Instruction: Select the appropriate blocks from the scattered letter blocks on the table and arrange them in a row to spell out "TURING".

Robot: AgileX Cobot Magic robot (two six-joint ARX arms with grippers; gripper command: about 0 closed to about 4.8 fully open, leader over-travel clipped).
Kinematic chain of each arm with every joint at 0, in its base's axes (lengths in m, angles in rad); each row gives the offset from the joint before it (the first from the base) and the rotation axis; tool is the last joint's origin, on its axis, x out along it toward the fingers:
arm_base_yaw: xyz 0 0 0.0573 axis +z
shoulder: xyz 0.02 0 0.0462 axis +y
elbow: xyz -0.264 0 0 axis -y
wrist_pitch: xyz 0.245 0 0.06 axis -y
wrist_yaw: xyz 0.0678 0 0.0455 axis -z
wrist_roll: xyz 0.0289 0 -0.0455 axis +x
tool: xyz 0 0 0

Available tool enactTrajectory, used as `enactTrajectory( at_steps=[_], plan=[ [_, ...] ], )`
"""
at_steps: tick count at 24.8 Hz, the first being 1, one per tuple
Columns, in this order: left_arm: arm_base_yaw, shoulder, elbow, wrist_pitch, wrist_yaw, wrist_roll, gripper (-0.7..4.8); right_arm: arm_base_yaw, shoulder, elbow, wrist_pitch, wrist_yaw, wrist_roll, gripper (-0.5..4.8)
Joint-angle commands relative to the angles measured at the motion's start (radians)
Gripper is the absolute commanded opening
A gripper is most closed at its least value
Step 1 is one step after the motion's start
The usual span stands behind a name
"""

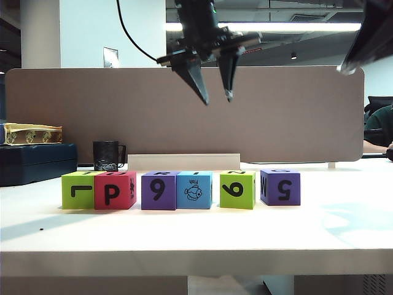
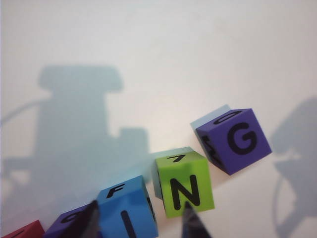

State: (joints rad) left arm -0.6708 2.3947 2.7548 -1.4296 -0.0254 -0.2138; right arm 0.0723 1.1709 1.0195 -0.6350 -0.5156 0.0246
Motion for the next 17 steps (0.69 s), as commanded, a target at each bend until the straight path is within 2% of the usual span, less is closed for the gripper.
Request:
enactTrajectory(
  at_steps=[1,6,9,12,17],
  plan=[
    [0.008,-0.051,0.003,-0.005,0.004,0.046,0.91,0.001,0.039,0.005,0.05,0.001,-0.003,-0.01],
    [0.011,-0.128,0.003,-0.005,0.058,0.107,-0.01,0.001,0.122,0.006,0.101,0.001,-0.003,-0.01],
    [0.011,-0.153,0.003,-0.005,0.104,0.111,-0.06,0.001,0.151,0.006,0.121,0.001,-0.003,-0.01],
    [0.011,-0.192,0.003,-0.005,0.197,0.114,-0.06,0.001,0.192,0.006,0.149,0.001,-0.003,-0.01],
    [0.011,-0.234,0.003,-0.006,0.206,0.113,-0.06,0.001,0.231,0.006,0.206,0.003,-0.003,-0.01]
  ],
)
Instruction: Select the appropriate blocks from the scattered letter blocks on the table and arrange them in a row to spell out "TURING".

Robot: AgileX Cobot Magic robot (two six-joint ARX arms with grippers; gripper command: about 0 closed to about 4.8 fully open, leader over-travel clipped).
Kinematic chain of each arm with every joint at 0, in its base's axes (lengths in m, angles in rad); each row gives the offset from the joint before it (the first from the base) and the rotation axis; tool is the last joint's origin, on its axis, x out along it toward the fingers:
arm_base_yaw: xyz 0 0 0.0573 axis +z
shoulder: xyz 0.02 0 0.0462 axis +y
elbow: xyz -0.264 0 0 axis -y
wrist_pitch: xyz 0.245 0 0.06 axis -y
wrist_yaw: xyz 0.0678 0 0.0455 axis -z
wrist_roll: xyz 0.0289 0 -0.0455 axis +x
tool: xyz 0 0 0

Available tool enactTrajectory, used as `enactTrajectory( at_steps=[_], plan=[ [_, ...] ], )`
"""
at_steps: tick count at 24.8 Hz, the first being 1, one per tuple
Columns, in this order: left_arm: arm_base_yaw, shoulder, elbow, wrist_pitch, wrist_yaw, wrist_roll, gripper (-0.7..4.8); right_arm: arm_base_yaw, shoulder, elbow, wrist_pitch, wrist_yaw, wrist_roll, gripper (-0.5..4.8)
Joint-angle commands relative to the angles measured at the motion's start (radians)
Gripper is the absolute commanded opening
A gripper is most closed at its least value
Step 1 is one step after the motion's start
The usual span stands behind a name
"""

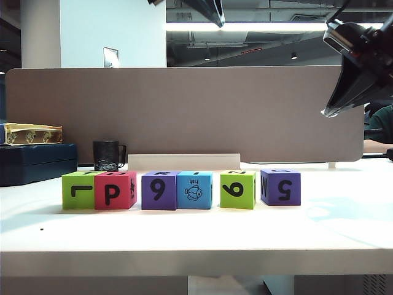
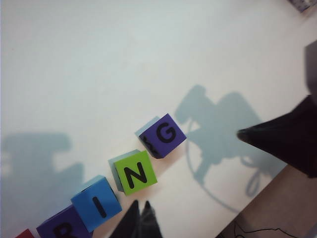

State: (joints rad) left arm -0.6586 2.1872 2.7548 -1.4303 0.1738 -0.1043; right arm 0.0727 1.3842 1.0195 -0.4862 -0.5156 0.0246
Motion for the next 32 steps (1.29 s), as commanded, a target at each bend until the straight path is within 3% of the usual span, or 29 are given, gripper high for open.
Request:
enactTrajectory(
  at_steps=[1,21,32],
  plan=[
    [-0.001,-0.032,0.003,-0.006,0.006,0.003,-0.06,0.001,0.027,0.006,0.071,0.003,-0.003,-0.01],
    [-0.002,-0.105,0.004,-0.006,0.007,-0.008,-0.06,0.002,0.306,0.006,0.317,0.023,-0.002,-0.01],
    [-0.002,-0.105,0.004,-0.005,0.007,-0.008,-0.06,0.037,0.354,0.006,0.396,0.004,0.001,-0.01]
  ],
)
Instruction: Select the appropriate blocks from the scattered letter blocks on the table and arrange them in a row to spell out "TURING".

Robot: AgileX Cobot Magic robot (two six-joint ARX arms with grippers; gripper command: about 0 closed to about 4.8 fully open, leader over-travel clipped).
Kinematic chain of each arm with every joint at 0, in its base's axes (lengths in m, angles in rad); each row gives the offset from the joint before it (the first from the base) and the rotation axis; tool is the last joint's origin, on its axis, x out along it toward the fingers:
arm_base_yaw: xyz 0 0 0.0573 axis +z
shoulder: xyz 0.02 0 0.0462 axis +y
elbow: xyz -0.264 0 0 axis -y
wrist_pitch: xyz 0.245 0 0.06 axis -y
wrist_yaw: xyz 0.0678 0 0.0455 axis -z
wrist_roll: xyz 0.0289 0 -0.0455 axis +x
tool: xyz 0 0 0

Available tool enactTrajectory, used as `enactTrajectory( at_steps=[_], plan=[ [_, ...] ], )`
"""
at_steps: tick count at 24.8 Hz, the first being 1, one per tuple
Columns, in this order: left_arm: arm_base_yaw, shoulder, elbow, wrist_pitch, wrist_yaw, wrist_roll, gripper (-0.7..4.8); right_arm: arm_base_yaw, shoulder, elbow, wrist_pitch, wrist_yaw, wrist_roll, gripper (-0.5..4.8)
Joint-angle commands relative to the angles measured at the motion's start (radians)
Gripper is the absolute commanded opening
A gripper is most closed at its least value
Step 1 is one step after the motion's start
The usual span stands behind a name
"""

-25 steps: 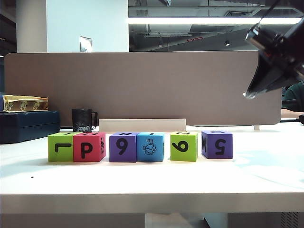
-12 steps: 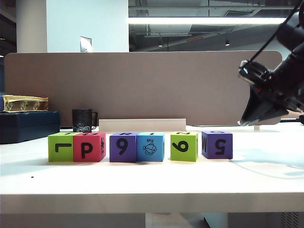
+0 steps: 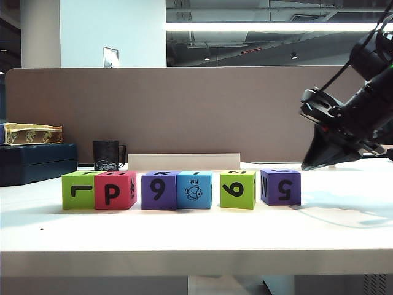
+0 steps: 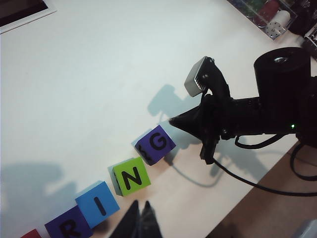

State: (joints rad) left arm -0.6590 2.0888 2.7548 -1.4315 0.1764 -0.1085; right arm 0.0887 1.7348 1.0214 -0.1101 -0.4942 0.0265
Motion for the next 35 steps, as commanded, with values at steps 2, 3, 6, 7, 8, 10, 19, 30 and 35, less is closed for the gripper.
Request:
enactTrajectory(
  at_steps=[2,3,6,7,8,10,19,30,35],
  plan=[
    [-0.002,-0.007,0.004,-0.005,0.004,-0.003,-0.06,0.046,0.013,0.005,0.018,-0.024,-0.001,-0.01],
    [-0.002,-0.007,0.004,-0.005,0.004,-0.003,-0.06,0.062,0.014,0.005,0.016,-0.023,-0.001,-0.01],
    [-0.002,-0.007,0.004,-0.005,0.004,-0.002,-0.06,0.085,0.015,0.005,0.016,-0.022,-0.001,-0.01],
    [-0.002,-0.007,0.004,-0.004,0.004,-0.003,-0.06,0.09,0.015,0.005,0.014,-0.022,-0.001,-0.01],
    [-0.002,-0.007,0.004,-0.004,0.004,-0.002,-0.06,0.097,0.015,0.005,0.011,-0.019,-0.001,-0.01],
    [-0.002,-0.007,0.004,-0.004,0.004,0.0,-0.06,0.103,0.015,0.005,0.001,-0.023,-0.001,-0.01],
    [-0.002,-0.007,0.004,-0.004,0.002,0.004,-0.06,0.109,0.012,0.005,-0.05,0.059,-0.002,-0.01],
    [-0.001,-0.007,0.004,-0.004,0.002,0.004,-0.06,0.11,0.012,0.006,-0.122,-0.003,-0.002,-0.01],
    [-0.001,-0.007,0.004,-0.004,0.002,0.004,-0.06,0.113,0.012,0.006,-0.112,-0.041,-0.002,-0.01]
  ],
)
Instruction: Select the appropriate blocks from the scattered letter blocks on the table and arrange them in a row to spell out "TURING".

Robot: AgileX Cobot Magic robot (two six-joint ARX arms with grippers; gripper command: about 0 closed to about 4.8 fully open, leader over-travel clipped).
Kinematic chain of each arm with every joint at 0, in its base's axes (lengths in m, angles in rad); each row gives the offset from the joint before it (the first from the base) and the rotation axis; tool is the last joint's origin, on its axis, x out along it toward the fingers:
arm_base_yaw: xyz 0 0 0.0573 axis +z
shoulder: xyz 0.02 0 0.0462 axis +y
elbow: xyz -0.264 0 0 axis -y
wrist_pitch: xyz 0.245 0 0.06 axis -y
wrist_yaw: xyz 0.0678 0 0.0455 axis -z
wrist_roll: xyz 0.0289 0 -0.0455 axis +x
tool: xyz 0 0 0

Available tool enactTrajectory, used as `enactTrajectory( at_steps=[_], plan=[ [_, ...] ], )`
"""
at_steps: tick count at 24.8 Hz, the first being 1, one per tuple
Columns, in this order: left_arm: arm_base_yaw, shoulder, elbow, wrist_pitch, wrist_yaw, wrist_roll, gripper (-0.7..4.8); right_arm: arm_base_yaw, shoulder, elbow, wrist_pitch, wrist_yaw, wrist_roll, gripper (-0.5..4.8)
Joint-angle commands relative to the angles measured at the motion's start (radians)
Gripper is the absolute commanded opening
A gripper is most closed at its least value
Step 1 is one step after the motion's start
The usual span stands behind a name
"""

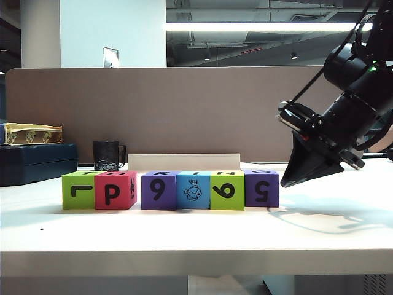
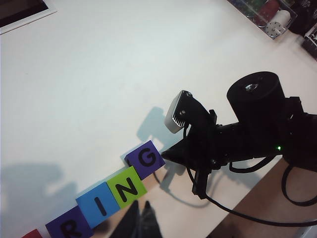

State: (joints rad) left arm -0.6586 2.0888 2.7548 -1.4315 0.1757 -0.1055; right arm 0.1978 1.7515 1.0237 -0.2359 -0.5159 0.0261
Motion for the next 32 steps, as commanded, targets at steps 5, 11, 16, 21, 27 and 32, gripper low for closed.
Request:
enactTrajectory(
  at_steps=[5,11,16,21,27,32],
  plan=[
    [-0.002,-0.007,0.004,-0.004,0.003,0.001,-0.06,0.024,-0.005,0.004,0.025,-0.036,-0.001,-0.01],
    [-0.002,-0.007,0.004,-0.004,0.005,0.001,-0.06,0.05,-0.005,0.004,0.039,-0.044,-0.001,-0.01],
    [-0.002,-0.006,0.003,-0.005,0.004,0.001,-0.06,0.064,-0.005,0.004,0.052,-0.044,-0.001,-0.01],
    [-0.001,-0.007,0.003,-0.004,0.0,0.001,-0.06,0.061,-0.005,0.005,0.061,0.025,-0.002,-0.01],
    [-0.001,-0.006,0.003,-0.004,-0.054,0.002,-0.06,0.061,-0.005,0.045,0.061,0.132,-0.005,-0.01],
    [-0.002,0.0,-0.007,-0.004,-0.108,0.002,-0.06,0.063,-0.005,0.078,0.101,0.13,-0.005,-0.01]
  ],
)
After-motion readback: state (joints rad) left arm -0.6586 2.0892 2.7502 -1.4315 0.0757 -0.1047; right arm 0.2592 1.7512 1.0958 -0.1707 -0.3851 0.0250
